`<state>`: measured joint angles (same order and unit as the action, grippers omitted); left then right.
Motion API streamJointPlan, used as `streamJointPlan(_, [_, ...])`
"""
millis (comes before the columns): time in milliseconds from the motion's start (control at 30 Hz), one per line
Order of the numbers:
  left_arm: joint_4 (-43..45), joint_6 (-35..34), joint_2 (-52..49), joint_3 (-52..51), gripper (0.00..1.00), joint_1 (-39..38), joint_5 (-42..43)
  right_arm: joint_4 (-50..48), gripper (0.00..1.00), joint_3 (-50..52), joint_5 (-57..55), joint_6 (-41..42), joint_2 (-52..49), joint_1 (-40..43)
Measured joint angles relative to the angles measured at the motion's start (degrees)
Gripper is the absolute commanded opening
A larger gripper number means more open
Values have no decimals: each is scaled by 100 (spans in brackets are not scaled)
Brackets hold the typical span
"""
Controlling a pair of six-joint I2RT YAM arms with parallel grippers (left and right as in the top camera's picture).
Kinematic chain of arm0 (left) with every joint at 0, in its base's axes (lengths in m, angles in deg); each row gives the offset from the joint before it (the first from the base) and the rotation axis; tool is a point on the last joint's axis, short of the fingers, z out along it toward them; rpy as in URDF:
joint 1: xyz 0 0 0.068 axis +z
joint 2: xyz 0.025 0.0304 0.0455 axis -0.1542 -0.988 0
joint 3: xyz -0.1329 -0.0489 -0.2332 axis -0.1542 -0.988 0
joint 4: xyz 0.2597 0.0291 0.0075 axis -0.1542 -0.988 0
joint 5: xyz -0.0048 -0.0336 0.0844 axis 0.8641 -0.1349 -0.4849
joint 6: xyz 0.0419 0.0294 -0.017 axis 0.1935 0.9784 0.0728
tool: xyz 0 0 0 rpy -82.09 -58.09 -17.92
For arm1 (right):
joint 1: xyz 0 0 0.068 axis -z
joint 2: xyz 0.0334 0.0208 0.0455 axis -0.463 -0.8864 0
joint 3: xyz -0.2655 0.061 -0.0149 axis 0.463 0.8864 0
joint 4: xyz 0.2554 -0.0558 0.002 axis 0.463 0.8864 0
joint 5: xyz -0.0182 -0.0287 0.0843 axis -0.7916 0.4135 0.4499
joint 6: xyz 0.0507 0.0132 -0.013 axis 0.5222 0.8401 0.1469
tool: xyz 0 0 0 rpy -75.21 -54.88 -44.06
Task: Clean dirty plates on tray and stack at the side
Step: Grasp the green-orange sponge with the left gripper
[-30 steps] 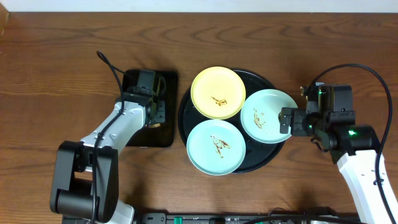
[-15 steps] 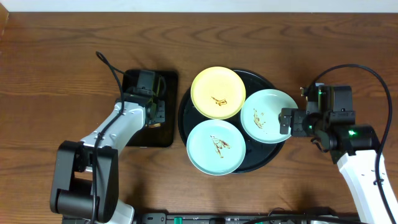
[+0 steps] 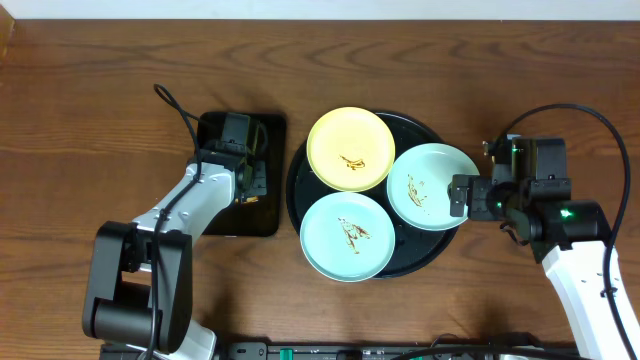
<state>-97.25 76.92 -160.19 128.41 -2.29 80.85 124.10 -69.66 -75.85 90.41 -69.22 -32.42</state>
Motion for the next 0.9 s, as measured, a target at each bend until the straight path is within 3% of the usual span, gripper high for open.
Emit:
streamJointPlan(267, [-313, 0, 66, 98, 8, 0, 20, 0, 99, 0, -2, 0, 0, 0])
streamJointPlan(567, [-654, 0, 857, 109, 7, 0, 125, 0, 99, 0, -197, 57, 0, 0])
streamJointPlan(900, [-234, 0, 37, 55, 8, 0, 162, 15, 99, 0, -227, 92, 0, 0])
